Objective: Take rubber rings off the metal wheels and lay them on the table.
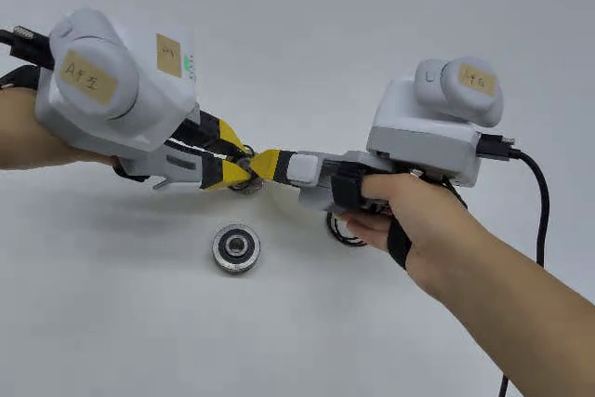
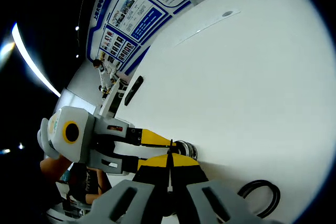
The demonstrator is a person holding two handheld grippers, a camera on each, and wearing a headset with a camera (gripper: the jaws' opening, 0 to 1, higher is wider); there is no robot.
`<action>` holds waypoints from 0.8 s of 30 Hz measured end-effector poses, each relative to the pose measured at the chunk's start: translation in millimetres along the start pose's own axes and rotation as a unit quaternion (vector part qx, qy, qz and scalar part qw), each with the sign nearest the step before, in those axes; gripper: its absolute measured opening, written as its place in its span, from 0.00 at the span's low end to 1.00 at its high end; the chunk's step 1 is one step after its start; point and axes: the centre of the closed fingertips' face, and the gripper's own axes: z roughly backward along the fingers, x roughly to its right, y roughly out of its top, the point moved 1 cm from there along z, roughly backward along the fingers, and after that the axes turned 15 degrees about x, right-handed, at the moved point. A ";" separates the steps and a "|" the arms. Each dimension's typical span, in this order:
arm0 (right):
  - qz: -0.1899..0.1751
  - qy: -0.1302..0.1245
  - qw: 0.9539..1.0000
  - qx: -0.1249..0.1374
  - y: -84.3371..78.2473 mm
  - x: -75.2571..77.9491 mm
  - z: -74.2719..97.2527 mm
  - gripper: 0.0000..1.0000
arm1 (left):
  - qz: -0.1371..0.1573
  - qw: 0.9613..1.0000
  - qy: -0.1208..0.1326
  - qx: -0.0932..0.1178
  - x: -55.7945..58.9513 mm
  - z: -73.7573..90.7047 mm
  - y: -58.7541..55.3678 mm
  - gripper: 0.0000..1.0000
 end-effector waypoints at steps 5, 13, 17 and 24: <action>-0.007 -0.004 1.000 0.003 2.7 1.9 1.9 0.02 | -0.021 1.000 -0.004 -0.016 0.7 1.5 3.1 0.14; -0.027 -0.004 1.000 0.004 3.4 -1.9 4.7 0.02 | -0.021 1.000 0.004 -0.008 -0.3 20.3 14.1 0.18; -0.038 -0.001 0.999 0.008 6.4 -5.3 5.0 0.02 | -0.019 1.000 0.014 -0.003 -2.0 31.2 16.7 0.23; -0.057 -0.001 0.998 0.014 9.8 -7.6 15.1 0.02 | -0.007 0.999 0.044 0.005 -7.8 49.5 18.3 0.28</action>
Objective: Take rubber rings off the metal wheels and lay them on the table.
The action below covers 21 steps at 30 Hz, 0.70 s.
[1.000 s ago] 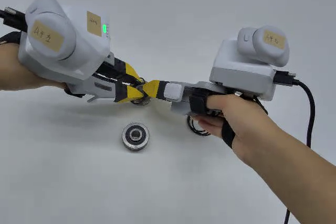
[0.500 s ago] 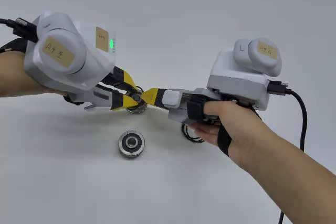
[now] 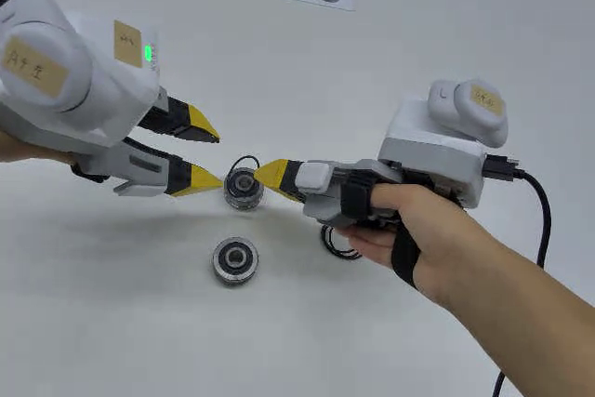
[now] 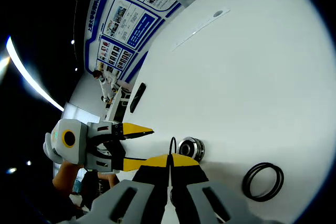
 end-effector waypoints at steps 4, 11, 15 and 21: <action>-0.006 -0.003 1.000 0.005 1.8 2.8 8.9 0.02 | 0.003 1.000 0.009 0.005 0.6 6.2 2.4 0.31; -0.018 -0.023 0.999 0.014 1.7 19.5 32.5 0.02 | 0.013 0.999 0.014 0.028 4.6 15.3 10.6 0.42; -0.036 -0.045 0.998 0.021 0.2 39.2 52.6 0.02 | 0.019 0.999 0.022 0.036 4.2 21.0 12.4 0.46; -0.049 -0.095 0.994 0.033 -3.6 75.0 80.9 0.02 | 0.031 0.998 0.022 0.059 12.8 23.8 18.5 0.52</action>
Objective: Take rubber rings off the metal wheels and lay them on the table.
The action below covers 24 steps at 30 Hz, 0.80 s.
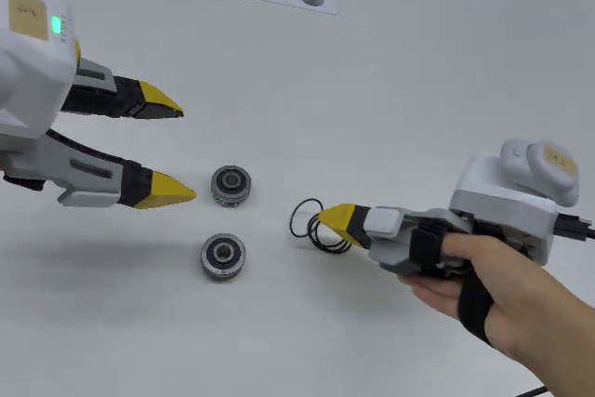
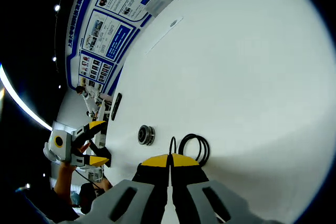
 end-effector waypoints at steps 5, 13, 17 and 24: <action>-0.009 -0.019 1.000 0.005 -0.4 15.0 7.8 0.02 | 0.025 1.000 -0.008 0.001 10.6 -1.1 -2.9 0.58; -0.003 -0.026 1.000 0.012 2.0 16.2 10.0 0.02 | 0.030 1.000 0.004 0.004 14.9 -5.2 -5.7 0.60; 0.012 -0.032 0.999 0.017 4.7 16.1 10.0 0.07 | 0.030 1.000 0.001 0.003 20.4 -7.1 -6.8 0.61; 0.198 0.003 0.978 0.060 25.7 2.3 22.8 0.15 | 0.028 0.999 -0.019 0.016 35.3 -6.7 -2.4 0.70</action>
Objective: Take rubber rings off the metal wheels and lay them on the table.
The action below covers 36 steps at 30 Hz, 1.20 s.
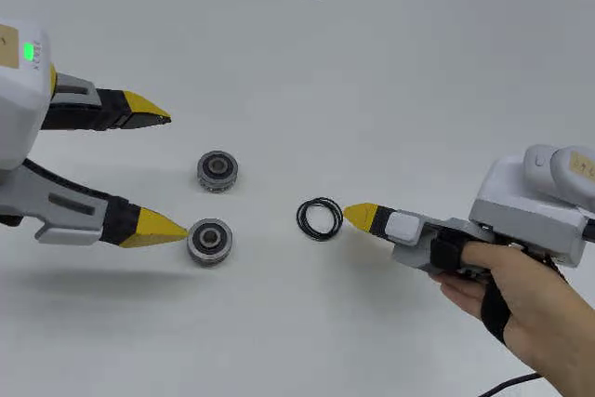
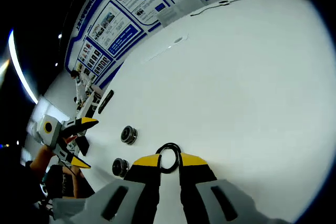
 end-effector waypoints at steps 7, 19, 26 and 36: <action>0.194 0.093 0.976 0.033 20.8 -16.0 15.5 0.31 | 0.001 1.000 0.019 0.023 -2.8 8.9 -1.3 0.73; 0.208 0.135 0.968 0.039 31.3 -23.1 20.4 0.42 | 0.049 0.994 0.067 0.077 5.0 25.1 -4.4 0.81; 0.251 0.164 0.954 0.018 22.7 -33.1 23.6 0.50 | 0.063 0.991 0.094 0.077 9.2 29.4 -14.8 0.86; 0.371 0.197 0.907 -0.032 0.5 -34.7 26.8 0.66 | 0.055 0.991 0.108 0.063 20.0 38.7 -28.7 0.92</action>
